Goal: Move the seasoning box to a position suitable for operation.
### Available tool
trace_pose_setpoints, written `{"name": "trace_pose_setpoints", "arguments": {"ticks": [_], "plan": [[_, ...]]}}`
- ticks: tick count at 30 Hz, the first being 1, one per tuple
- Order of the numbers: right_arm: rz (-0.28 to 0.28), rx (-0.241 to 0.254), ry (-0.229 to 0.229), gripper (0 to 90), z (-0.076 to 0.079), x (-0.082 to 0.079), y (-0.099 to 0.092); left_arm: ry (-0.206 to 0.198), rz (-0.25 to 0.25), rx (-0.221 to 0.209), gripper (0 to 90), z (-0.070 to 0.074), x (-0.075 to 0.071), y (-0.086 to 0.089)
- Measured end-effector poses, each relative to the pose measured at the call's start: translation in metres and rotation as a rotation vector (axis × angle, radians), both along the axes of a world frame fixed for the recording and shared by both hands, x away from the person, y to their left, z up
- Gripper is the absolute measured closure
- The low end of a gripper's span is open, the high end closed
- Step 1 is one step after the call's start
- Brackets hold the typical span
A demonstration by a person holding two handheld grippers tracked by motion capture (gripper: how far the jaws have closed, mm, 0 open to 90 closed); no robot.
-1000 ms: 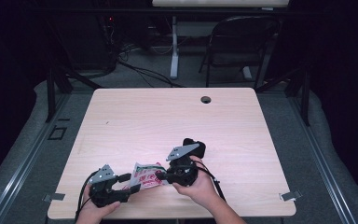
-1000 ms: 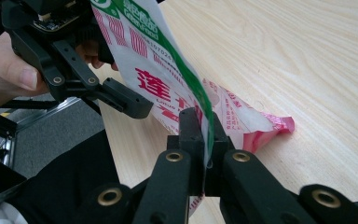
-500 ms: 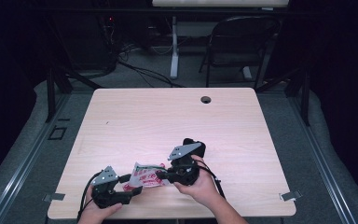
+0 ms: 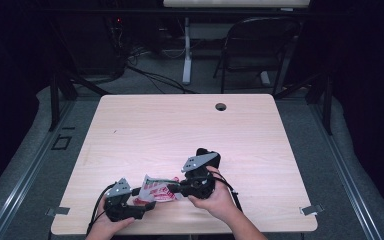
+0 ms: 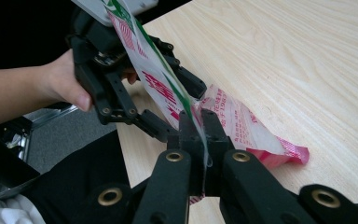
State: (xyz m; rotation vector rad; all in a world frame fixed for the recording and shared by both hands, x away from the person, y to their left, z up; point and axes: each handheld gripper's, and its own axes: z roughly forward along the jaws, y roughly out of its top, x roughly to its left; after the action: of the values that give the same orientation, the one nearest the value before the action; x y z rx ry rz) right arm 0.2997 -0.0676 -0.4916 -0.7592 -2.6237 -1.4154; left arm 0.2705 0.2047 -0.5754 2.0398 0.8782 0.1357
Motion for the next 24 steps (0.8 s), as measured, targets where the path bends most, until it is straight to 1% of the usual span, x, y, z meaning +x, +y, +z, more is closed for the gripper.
{"name": "trace_pose_setpoints", "arguments": {"ticks": [2, 3, 5, 7, 9, 10, 11, 12, 15, 16, 19, 20, 21, 24], "plan": [[0.003, 0.000, 0.002, 90.0, -0.001, 0.001, -0.001, 0.018, -0.005, 0.016, 27.8, -0.003, 0.002, -0.001], [0.000, 0.004, 0.004, 90.0, -0.001, 0.001, -0.001, 0.017, -0.005, 0.027, 27.8, -0.005, 0.003, -0.002], [-0.003, 0.007, 0.009, 90.0, -0.002, 0.001, -0.002, 0.013, 0.005, 0.036, 28.1, -0.006, 0.003, -0.004], [-0.005, 0.007, 0.009, 90.0, -0.002, 0.002, -0.003, 0.017, -0.011, 0.039, 28.6, -0.007, 0.005, -0.005], [-0.010, 0.013, 0.010, 90.0, -0.003, 0.002, -0.004, 0.020, -0.011, 0.042, 28.7, -0.008, 0.005, -0.006], [-0.009, 0.007, 0.012, 90.0, -0.002, 0.002, -0.005, 0.020, -0.013, 0.058, 29.0, -0.010, 0.006, -0.008], [-0.009, 0.007, 0.012, 90.0, -0.002, 0.002, -0.005, 0.020, -0.013, 0.058, 29.2, -0.010, 0.006, -0.008], [-0.014, 0.009, 0.015, 90.0, -0.003, 0.002, -0.005, 0.013, -0.002, 0.077, 30.5, -0.012, 0.006, -0.010], [-0.013, 0.008, 0.014, 90.0, -0.003, 0.001, -0.005, 0.009, -0.003, 0.078, 31.4, -0.012, 0.006, -0.011], [-0.016, 0.015, 0.018, 90.0, -0.003, 0.001, -0.005, 0.008, -0.007, 0.080, 32.1, -0.012, 0.007, -0.010], [-0.016, 0.015, 0.016, 90.0, -0.003, 0.001, -0.005, -0.002, 0.002, 0.086, 33.9, -0.012, 0.006, -0.012], [-0.013, 0.006, 0.013, 90.0, -0.003, 0.001, -0.006, -0.006, 0.003, 0.085, 34.8, -0.012, 0.006, -0.013], [-0.021, 0.016, 0.016, 90.0, -0.003, 0.001, -0.005, -0.007, 0.007, 0.088, 35.3, -0.012, 0.005, -0.013], [-0.021, 0.016, 0.017, 90.0, -0.003, 0.001, -0.006, -0.012, 0.009, 0.089, 36.3, -0.013, 0.005, -0.013]]}}
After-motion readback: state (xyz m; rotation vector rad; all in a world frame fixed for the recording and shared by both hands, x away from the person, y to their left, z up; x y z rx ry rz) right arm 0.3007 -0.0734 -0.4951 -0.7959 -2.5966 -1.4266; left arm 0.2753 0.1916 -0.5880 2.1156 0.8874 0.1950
